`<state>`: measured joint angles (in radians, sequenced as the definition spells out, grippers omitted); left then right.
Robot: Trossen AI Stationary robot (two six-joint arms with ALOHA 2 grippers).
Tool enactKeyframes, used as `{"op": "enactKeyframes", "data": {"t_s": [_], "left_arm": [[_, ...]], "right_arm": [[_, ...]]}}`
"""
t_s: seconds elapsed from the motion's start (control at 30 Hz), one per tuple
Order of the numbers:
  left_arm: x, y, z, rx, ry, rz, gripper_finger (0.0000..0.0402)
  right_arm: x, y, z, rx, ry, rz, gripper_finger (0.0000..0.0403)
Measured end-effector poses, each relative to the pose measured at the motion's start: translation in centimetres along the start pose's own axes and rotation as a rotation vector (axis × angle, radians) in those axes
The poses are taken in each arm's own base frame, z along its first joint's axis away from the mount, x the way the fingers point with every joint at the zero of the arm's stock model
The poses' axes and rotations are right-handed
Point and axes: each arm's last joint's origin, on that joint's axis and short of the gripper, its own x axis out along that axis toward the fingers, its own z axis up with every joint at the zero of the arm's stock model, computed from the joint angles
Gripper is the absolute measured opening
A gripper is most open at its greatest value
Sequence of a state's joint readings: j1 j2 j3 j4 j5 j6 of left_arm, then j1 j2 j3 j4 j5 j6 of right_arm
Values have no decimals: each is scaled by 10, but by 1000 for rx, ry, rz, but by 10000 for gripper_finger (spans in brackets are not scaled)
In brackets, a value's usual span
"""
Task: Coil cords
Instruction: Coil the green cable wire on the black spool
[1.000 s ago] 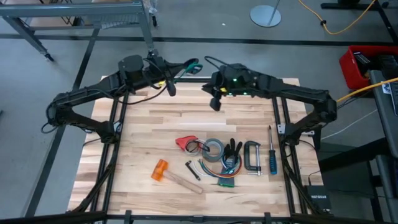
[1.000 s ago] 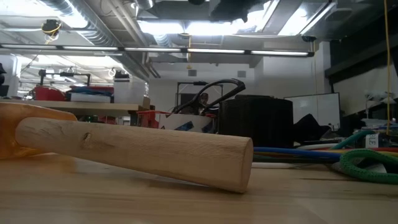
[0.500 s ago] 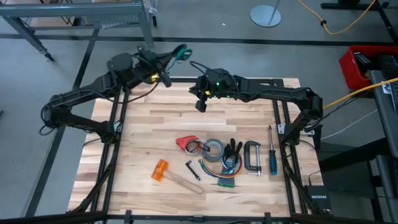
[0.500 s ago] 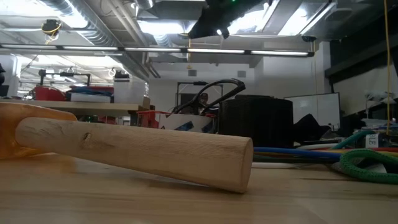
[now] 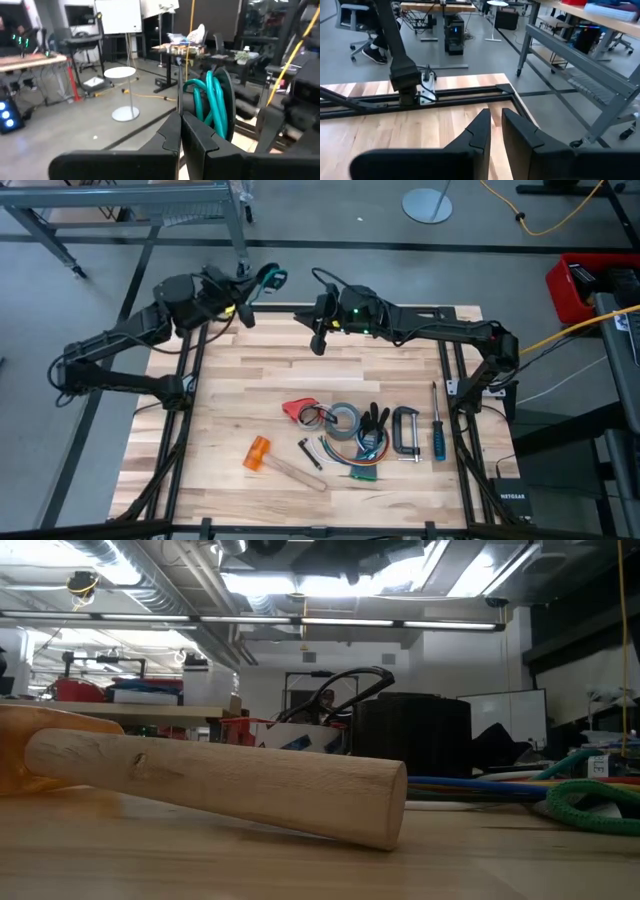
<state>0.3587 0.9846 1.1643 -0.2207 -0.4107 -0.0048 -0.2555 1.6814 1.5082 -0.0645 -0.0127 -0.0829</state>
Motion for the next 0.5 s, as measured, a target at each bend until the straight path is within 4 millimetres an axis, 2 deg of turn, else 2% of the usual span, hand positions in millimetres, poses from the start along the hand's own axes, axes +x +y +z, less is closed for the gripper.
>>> {"op": "enactKeyframes", "data": {"t_s": [0.13,0.33,0.5], "left_arm": [[-7,6,-24,-64,-42,11,0],[-13,9,-67,-174,-121,-22,0],[-7,5,-105,-277,-245,-61,0]], "right_arm": [[0,-4,-4,8,17,-3,50],[4,-15,-25,69,45,-10,50],[9,-17,-44,161,-128,71,50]]}}
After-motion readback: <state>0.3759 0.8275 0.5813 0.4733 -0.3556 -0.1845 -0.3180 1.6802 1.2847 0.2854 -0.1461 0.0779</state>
